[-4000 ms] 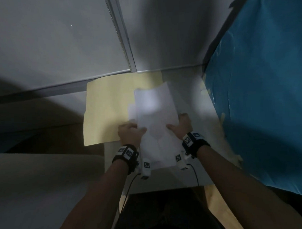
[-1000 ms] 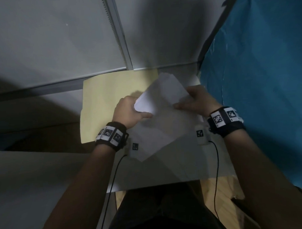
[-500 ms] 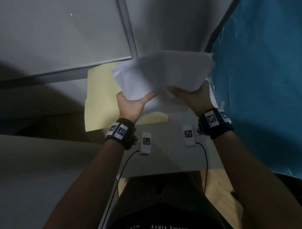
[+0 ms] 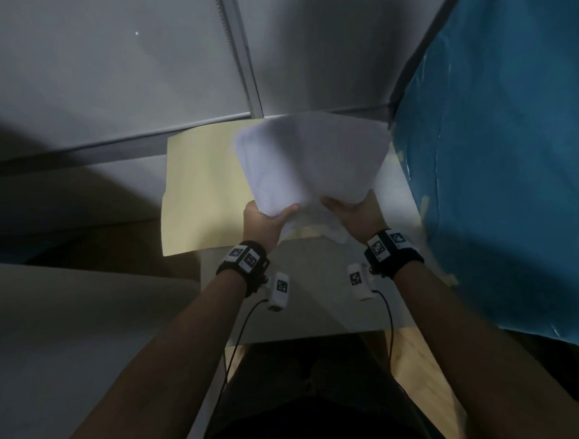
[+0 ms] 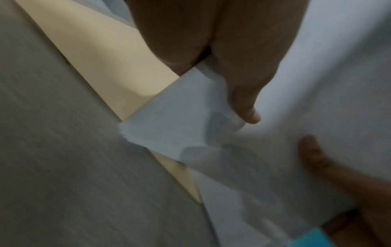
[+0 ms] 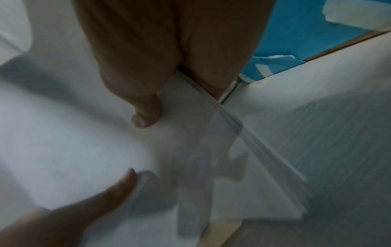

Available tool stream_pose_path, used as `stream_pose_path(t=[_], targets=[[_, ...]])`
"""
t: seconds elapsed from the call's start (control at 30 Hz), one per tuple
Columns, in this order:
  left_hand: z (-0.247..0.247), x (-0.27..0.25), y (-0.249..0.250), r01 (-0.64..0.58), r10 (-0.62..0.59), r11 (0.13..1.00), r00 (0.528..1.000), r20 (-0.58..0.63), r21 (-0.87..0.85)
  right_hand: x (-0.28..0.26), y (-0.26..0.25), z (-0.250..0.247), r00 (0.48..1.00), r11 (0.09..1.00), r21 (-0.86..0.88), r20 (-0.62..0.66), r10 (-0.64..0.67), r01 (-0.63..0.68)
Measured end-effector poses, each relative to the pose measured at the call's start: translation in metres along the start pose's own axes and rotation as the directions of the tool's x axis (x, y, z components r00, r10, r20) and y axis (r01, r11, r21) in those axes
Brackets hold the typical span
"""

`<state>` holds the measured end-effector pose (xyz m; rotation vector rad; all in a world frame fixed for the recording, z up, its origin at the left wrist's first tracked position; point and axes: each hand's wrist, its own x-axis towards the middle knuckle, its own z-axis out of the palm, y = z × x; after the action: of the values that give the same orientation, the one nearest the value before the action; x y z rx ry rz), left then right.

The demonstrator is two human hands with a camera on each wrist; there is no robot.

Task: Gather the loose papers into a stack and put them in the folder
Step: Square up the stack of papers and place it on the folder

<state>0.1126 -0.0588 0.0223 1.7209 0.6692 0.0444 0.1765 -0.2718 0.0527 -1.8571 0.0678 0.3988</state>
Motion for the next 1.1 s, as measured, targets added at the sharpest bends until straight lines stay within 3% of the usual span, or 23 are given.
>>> stream_pose_path(t=[0.07,0.13,0.23,0.3,0.37,0.43,0.6,0.67,0.7,0.77,0.83,0.93,1.1], targets=[[-0.006,0.011,-0.012,-0.045,0.006,0.937,0.994,0.113,0.347,0.004,-0.003,-0.007,0.999,0.999,0.011,-0.01,0.044,-0.044],[-0.022,0.026,-0.026,-0.135,0.002,0.743,0.98,0.2,0.655,0.008,-0.011,-0.023,0.998,0.999,-0.016,-0.037,0.047,-0.047],[-0.047,0.045,-0.038,-0.106,0.074,0.532,0.994,0.078,0.84,0.008,-0.023,-0.047,0.996,0.999,0.024,-0.083,0.04,-0.038],[-0.054,0.052,-0.042,-0.045,0.014,0.441,0.999,0.044,0.896,0.004,-0.025,-0.056,0.999,0.998,0.066,-0.042,0.026,-0.023],[-0.058,0.055,-0.04,-0.001,-0.175,0.442,0.981,0.087,0.897,-0.001,-0.027,-0.058,1.0,0.994,0.107,0.007,0.009,-0.01],[-0.06,0.052,-0.036,-0.007,-0.248,0.46,0.959,0.136,0.888,0.0,-0.023,-0.058,1.0,0.992,0.129,0.009,-0.006,0.004],[-0.041,0.014,-0.029,-0.122,-0.208,0.374,0.955,0.211,0.92,0.017,0.003,-0.045,0.996,0.992,0.094,0.034,0.081,-0.084],[-0.035,0.004,-0.03,-0.158,-0.114,0.321,0.972,0.203,0.934,0.023,0.011,-0.041,0.994,0.989,0.101,0.044,0.104,-0.108],[-0.037,0.004,-0.028,-0.14,-0.014,0.342,0.988,0.154,0.929,0.022,0.008,-0.04,0.993,0.988,0.104,0.041,0.113,-0.117],[-0.049,0.017,-0.029,-0.043,0.1,0.477,0.995,-0.005,0.878,0.02,0.004,-0.042,0.992,0.989,0.085,0.029,0.12,-0.122],[-0.066,0.038,-0.034,0.038,-0.002,0.485,0.999,-0.042,0.874,0.017,0.004,-0.046,0.993,0.991,0.063,0.026,0.114,-0.115],[-0.082,0.058,-0.042,-0.003,-0.207,0.383,0.974,0.089,0.924,0.014,0.001,-0.054,0.994,0.992,0.06,0.04,0.106,-0.108],[-0.075,0.039,-0.046,-0.05,-0.231,0.392,0.961,0.151,0.919,0.01,0.004,-0.065,0.997,0.998,0.033,0.07,0.045,-0.048]])
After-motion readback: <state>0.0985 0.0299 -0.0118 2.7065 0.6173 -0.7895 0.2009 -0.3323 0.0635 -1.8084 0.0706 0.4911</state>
